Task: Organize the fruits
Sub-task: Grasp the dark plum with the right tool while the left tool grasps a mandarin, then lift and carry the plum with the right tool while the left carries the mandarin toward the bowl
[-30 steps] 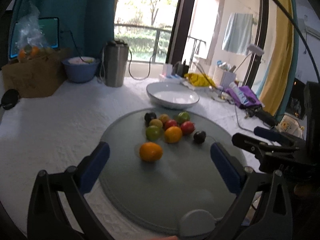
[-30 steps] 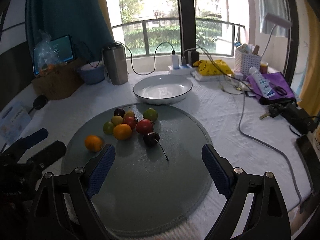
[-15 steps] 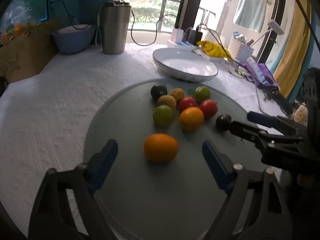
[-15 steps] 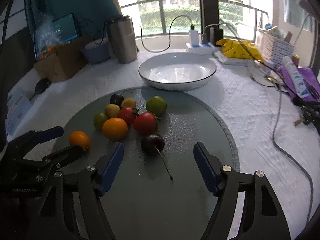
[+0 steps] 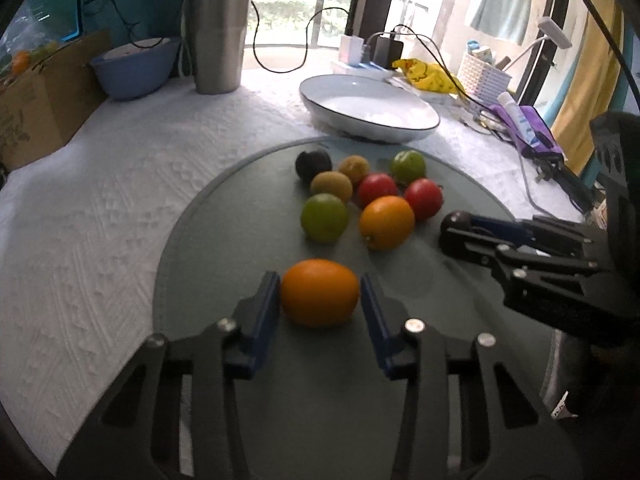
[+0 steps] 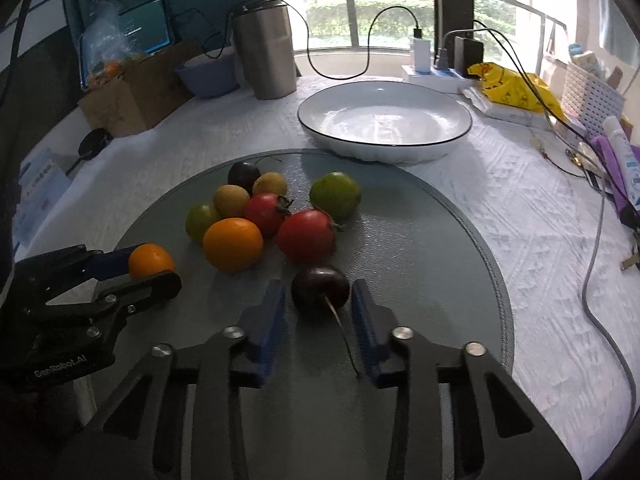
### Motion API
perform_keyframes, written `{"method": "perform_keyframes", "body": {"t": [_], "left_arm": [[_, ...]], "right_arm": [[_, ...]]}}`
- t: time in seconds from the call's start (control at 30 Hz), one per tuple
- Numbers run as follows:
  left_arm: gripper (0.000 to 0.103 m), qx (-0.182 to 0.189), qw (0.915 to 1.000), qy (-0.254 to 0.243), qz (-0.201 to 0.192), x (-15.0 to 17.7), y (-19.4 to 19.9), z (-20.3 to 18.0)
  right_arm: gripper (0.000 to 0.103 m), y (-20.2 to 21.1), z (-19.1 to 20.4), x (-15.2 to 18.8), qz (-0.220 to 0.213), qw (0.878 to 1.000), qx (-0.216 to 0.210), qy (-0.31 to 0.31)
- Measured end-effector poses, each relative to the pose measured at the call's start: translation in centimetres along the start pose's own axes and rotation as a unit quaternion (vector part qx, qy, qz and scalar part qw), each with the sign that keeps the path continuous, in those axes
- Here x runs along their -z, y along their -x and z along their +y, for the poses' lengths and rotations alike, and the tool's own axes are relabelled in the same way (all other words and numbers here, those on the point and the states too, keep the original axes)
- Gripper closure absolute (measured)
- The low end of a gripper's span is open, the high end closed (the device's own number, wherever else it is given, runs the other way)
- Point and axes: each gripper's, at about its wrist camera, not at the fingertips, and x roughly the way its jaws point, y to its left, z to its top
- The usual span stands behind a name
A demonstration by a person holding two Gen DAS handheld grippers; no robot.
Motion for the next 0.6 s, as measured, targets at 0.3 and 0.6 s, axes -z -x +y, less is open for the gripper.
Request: {"method": "perform_keyframes", "body": {"t": [0.3,0.6], "left_arm": [[0.062,-0.002,0.9999,-0.003,-0.013,-0.4,0.8,-0.1],[0.062,0.007,0.9992,-0.016,-0.035,-1.8,1.8,-0.9]], "right_arm": [[0.072,0.7,0.0,-0.1,-0.011,1.0,-0.001,-0.003],[0.072,2.2,-0.2,-1.0,-0.032,0.999,0.003,0.001]]}}
